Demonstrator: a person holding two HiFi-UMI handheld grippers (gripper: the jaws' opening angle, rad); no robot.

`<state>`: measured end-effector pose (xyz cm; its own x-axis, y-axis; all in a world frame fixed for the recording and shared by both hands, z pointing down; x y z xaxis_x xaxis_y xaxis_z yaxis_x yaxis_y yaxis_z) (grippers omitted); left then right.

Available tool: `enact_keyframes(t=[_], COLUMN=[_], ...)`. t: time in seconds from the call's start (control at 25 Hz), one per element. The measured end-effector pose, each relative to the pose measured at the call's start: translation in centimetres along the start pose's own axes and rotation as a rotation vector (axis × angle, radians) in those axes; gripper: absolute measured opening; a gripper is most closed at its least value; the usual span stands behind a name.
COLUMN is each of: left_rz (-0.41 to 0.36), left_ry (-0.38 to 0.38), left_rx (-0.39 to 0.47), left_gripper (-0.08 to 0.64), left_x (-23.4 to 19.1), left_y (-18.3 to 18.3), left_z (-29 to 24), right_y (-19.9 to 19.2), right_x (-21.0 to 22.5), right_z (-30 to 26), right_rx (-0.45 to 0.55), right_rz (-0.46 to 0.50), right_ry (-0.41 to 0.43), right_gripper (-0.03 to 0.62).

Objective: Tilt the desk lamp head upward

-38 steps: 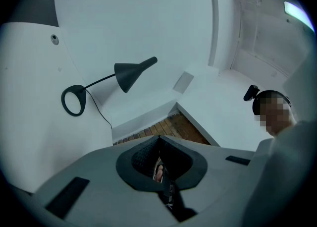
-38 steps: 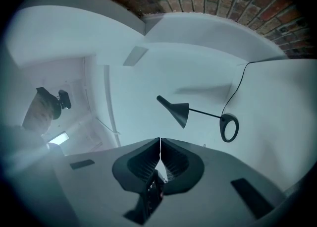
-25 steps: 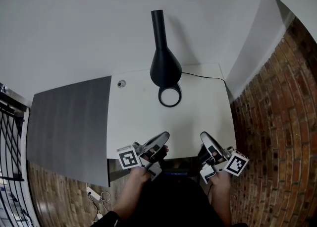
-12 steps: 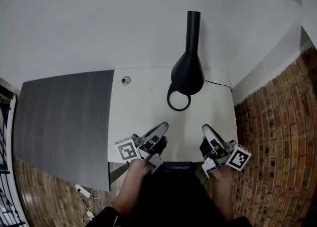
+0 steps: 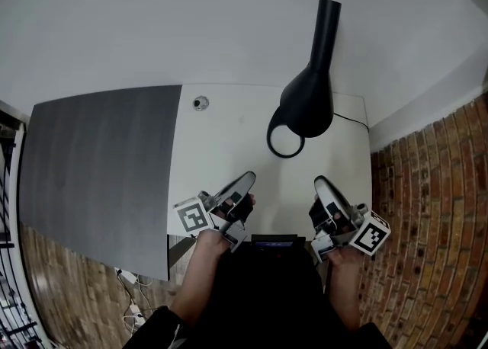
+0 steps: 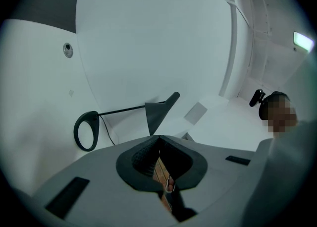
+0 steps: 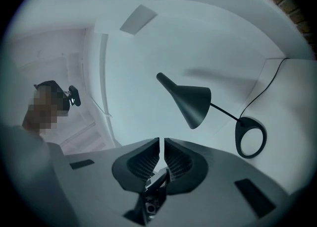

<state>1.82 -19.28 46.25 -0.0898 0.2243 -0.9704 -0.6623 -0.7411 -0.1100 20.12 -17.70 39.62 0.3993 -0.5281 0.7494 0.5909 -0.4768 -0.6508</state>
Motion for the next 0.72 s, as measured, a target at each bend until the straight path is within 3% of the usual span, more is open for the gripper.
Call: enact_keyframes(t=[0.2, 0.36, 0.52, 0.72], left_rz=[-0.023, -0.095, -0.107, -0.128], left_ry=[0.039, 0.074, 0.082, 0.135], left_rx=[0.02, -0.014, -0.041, -0.042], left_gripper=[0.009, 0.01, 0.011, 0.011], left_x=[-0.4, -0.7, -1.4, -3.0], left_y=[-0.3, -1.0, -1.8, -1.6], left_z=[-2.1, -4.2, -5.3, -5.0], right_y=[2.0, 3.1, 3.6, 3.4], right_x=[2.0, 3.8, 5.5, 6.0], right_z=[0.3, 1.0, 1.1, 0.5], right_rx=[0.003, -0.012, -0.031, -0.043], right_rz=[-0.008, -0.023, -0.031, -0.043], right_ry=[0.045, 0.083, 0.125, 0.167], right_gripper=[0.015, 0.021, 0.101, 0.109])
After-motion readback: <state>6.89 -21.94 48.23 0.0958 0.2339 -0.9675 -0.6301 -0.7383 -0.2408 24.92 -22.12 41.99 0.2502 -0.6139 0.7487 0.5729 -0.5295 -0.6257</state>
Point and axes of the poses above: the fingertips, and each gripper's own axes: z backward along the fingers, x to its right, y out of its top, the point moved 3 cm from there along z, backward along the fingers, and after that the axes turned 10 degrees about z, right-handed, at the moved point
